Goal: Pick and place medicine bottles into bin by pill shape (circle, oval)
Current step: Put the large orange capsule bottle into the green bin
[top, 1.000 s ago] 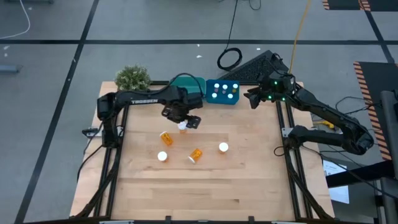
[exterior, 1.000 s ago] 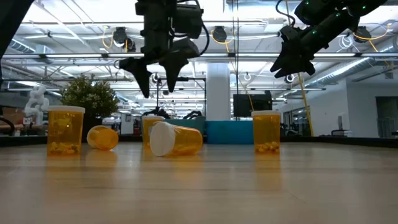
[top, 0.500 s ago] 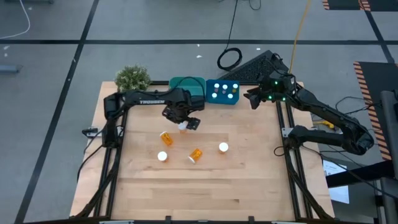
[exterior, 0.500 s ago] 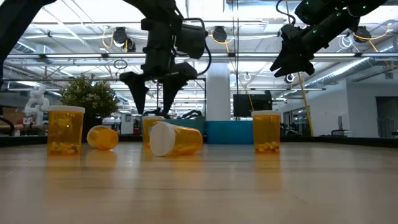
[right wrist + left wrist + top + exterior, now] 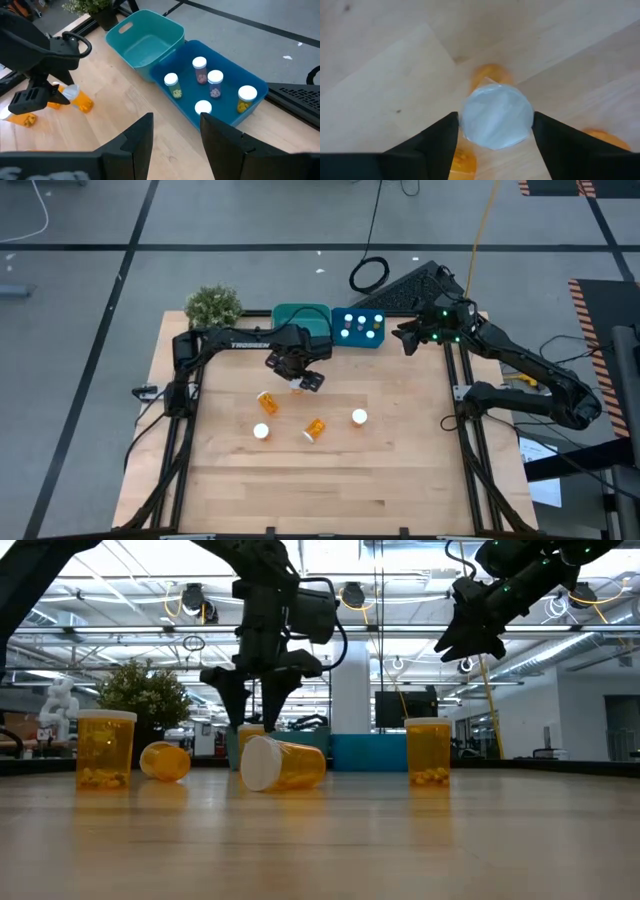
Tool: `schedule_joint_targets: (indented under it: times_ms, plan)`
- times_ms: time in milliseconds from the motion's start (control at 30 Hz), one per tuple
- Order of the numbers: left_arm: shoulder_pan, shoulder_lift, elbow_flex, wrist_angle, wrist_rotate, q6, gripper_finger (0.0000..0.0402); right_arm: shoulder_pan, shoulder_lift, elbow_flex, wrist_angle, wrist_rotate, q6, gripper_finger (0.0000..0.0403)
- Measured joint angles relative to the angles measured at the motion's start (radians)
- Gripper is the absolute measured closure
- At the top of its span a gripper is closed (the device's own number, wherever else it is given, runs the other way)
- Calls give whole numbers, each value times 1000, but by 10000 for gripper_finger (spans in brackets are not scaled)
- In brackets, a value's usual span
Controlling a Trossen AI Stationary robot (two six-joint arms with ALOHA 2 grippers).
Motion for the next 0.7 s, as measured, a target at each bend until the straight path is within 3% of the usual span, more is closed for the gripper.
schedule_joint_targets:
  times_ms: [267,500,700]
  plan:
    - [0,0,0,13,-3,27,183,0,0,0,28,0,-1,248]
    - [0,0,0,20,-6,27,178,0,0,0,48,0,-1,248]
    - [7,0,1,18,55,45,177,0,0,0,48,0,-5,248]
